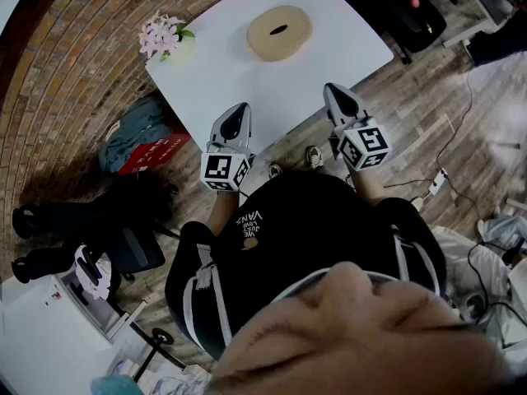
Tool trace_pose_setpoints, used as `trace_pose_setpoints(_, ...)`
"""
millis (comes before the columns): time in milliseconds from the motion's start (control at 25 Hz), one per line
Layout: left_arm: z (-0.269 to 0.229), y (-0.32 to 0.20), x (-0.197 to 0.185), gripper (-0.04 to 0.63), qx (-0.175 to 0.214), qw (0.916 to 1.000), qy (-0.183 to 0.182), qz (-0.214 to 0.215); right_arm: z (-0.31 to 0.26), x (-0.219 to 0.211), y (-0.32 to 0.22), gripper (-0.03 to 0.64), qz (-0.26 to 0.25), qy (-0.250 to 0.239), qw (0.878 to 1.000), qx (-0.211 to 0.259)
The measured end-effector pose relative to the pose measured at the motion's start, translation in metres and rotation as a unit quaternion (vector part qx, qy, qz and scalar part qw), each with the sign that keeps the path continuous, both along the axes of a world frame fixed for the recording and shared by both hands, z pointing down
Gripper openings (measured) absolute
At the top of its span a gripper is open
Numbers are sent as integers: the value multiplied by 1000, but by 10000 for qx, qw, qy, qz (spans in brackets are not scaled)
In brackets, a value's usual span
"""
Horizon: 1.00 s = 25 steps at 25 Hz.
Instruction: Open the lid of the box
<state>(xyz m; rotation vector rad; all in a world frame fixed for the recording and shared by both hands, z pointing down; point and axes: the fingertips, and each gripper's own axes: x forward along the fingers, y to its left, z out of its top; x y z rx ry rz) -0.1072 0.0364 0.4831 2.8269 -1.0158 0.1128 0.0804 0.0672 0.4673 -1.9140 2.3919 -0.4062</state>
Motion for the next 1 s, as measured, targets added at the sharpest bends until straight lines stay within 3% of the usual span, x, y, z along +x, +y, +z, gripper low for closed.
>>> trace_pose_setpoints(440,3,0,11,9,-23,9995,-2,-327,6,12,-11,3,-337,-222,9992,47)
trace_pose_setpoints(1000,15,-3,41,9,-59,9926,-19,-1214,23,48,-38,4,-1096,-95,9939,-4)
